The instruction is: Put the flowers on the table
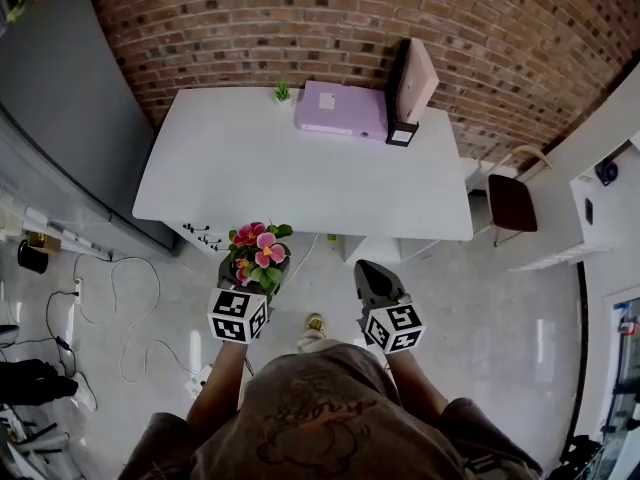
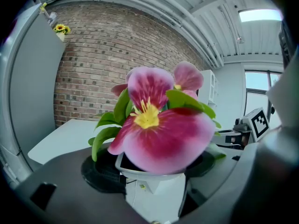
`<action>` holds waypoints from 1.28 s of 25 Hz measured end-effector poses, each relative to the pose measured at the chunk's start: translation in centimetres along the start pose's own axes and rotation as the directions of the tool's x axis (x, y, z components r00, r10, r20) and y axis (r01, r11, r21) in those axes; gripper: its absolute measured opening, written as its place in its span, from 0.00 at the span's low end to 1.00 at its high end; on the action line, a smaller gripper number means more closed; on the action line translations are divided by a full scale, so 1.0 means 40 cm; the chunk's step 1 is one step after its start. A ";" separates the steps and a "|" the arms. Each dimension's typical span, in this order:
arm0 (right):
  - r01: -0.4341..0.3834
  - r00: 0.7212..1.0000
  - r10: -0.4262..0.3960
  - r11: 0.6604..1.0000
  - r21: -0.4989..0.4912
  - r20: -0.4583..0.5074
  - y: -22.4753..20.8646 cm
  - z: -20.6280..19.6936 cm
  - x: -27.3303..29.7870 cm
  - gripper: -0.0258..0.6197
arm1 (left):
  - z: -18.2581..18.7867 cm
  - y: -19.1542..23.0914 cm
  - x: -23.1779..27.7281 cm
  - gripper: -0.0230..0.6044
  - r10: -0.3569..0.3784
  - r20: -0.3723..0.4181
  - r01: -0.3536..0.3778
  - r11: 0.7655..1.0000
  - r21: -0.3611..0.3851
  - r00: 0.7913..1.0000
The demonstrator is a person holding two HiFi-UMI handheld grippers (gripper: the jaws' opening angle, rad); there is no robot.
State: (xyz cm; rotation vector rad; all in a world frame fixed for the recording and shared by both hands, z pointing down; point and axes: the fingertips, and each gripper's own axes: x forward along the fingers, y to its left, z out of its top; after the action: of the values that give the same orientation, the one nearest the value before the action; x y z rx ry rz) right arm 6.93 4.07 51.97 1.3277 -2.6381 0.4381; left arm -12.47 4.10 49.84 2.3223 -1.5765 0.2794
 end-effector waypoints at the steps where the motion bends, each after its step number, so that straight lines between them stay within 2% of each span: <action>1: -0.005 1.000 0.005 1.000 -0.004 0.000 -0.015 0.007 0.012 0.04 | 0.006 0.001 0.019 0.62 0.002 0.000 -0.002 1.000 0.000 1.000; 9: -0.053 0.999 0.053 0.998 -0.018 -0.010 -0.119 0.053 0.102 0.04 | 0.063 0.011 0.155 0.62 0.026 0.005 -0.026 1.000 0.011 1.000; 16: -0.076 0.997 0.075 0.997 -0.022 -0.027 -0.150 0.062 0.162 0.04 | 0.073 0.057 0.203 0.62 0.053 -0.007 -0.053 0.999 0.012 0.999; 32: -0.026 1.000 0.026 1.000 0.005 -0.008 -0.226 0.117 0.369 0.04 | 0.150 0.200 0.394 0.62 0.013 -0.018 -0.013 1.000 0.029 1.000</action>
State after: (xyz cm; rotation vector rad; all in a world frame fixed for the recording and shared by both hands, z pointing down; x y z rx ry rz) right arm 5.39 -13.73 53.20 1.2911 -2.6521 0.4535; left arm -14.15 -14.47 50.74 2.3252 -1.5895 0.3274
